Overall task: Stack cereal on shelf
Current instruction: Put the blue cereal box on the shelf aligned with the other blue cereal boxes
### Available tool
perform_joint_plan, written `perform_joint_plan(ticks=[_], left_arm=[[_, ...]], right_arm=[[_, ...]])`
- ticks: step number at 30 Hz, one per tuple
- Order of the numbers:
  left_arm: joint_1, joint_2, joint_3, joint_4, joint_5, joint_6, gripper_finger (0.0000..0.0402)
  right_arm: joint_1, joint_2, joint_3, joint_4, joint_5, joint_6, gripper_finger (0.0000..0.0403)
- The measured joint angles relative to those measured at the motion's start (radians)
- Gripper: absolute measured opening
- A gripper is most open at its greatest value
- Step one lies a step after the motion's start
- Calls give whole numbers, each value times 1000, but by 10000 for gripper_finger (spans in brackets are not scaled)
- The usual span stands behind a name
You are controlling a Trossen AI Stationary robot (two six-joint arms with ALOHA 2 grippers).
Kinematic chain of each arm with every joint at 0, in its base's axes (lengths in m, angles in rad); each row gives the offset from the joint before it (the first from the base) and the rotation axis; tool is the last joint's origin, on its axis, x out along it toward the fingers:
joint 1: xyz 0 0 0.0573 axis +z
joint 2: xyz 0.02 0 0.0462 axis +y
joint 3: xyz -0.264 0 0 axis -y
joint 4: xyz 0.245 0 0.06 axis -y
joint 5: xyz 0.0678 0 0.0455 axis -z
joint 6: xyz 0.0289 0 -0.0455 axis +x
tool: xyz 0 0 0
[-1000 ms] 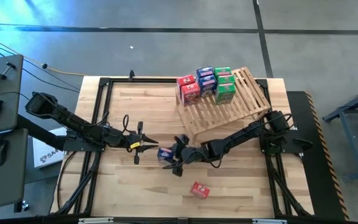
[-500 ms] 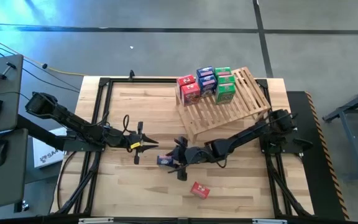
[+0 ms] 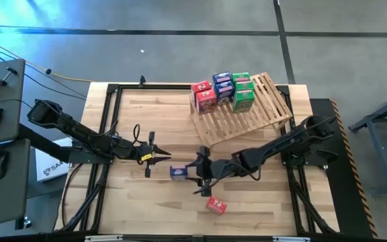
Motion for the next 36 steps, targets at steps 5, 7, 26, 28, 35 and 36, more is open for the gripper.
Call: perform_joint_plan(ticks=[5, 7, 26, 28, 35, 36], left_arm=[[0, 0, 0, 5, 0, 0, 44], [0, 0, 0, 7, 0, 0, 44], [0, 0, 0, 0, 0, 0, 44], [0, 0, 0, -1, 0, 0, 44], [0, 0, 0, -1, 0, 0, 44], [0, 0, 0, 0, 0, 0, 44]], right_arm=[[-20, 59, 0, 40, -33, -7, 246], [-33, 93, 0, 76, -42, -15, 270], [-133, 201, 0, 138, -204, 107, 311], [-134, 211, 0, 140, -203, 107, 311], [-134, 213, 0, 146, -170, 82, 264], [-134, 213, 0, 146, -174, 78, 249]])
